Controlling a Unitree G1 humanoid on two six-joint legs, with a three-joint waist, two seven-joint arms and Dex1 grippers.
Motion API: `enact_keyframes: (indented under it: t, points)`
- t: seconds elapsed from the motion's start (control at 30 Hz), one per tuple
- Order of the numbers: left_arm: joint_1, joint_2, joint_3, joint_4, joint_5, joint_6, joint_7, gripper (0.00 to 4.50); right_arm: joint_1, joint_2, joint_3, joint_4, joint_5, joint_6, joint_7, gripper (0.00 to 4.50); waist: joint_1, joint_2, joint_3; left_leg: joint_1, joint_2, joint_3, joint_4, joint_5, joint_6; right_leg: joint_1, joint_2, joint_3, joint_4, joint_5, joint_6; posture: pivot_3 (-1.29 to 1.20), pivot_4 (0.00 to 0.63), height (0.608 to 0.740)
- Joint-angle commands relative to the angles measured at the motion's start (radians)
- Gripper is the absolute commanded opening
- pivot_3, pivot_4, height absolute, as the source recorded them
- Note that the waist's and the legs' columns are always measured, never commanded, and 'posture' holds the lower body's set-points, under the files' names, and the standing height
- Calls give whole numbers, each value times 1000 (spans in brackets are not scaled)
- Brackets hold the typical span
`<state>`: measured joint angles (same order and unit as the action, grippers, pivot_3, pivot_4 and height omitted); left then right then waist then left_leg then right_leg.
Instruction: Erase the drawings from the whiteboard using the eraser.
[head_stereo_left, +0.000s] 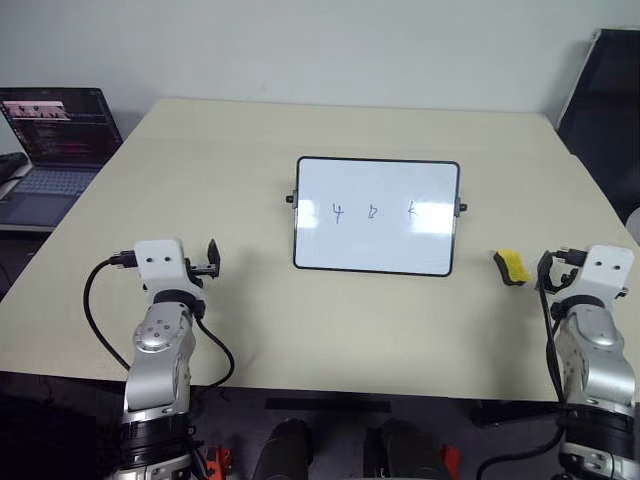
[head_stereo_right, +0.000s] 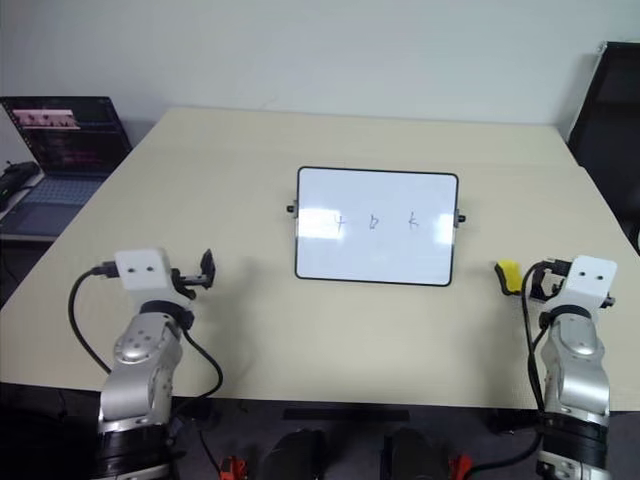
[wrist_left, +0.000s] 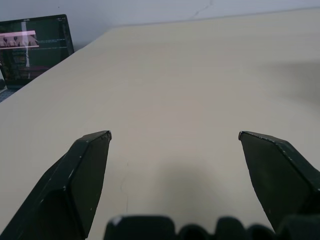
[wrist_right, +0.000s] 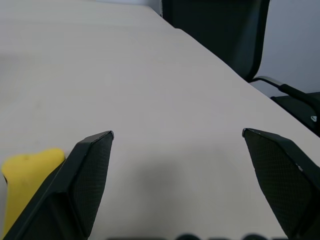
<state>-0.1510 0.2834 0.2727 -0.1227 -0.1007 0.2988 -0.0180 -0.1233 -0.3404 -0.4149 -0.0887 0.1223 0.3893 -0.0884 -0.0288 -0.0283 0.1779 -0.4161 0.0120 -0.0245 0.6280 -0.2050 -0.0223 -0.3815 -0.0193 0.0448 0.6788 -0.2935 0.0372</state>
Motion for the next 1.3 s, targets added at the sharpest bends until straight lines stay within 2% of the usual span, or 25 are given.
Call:
enact_keyframes:
  t: [0.03, 0.37, 0.6, 0.8, 1.03, 1.3]
  points:
    - [3, -9, -6, -44, -3, -2, -5, 4449, 21, -14, -40, -98, 12, 31, 3, 4492, 0, 0, 0, 0, 0, 0, 0, 0, 0, 0, 0, 0, 0, 0, 0, 0, 150, 740]
    - [-29, -21, -27, 4, 0, -32, -17, 4449, -3, -24, -51, -95, 16, 34, 3, 4492, 0, 0, 0, 1, 0, 1, 1, 0, 0, 1, 0, 0, 0, 0, 0, 0, 150, 740]
    - [-95, -2, -19, 70, 0, -68, -31, 4449, 33, 6, -59, -136, 17, 29, -12, 4492, 2, 0, 0, 0, 0, 0, 1, 0, 0, 1, 0, 0, 0, 0, 0, 0, 150, 740]
    - [-148, -1, -20, 95, -20, -73, -52, 4449, 2, 1, -67, -127, 28, 32, -10, 4492, 0, 0, 0, 0, 0, 0, 1, 0, 0, 0, 0, 0, 0, 0, 0, 0, 150, 740]
    - [-233, 8, -111, 54, -103, -51, -254, 4449, -4, -14, -81, -169, 56, 104, 10, 4492, 1, 0, 0, 0, -1, 0, 1, 0, 0, 1, 0, 0, 0, 0, 0, 0, 150, 740]
    - [-277, 47, -257, -52, -277, 70, -579, 4449, -39, -47, -55, -240, 120, 291, 73, 4492, -3, 0, 0, 0, 0, 0, 1, 0, 0, 0, 1, 0, 0, 0, 0, 0, 150, 740]
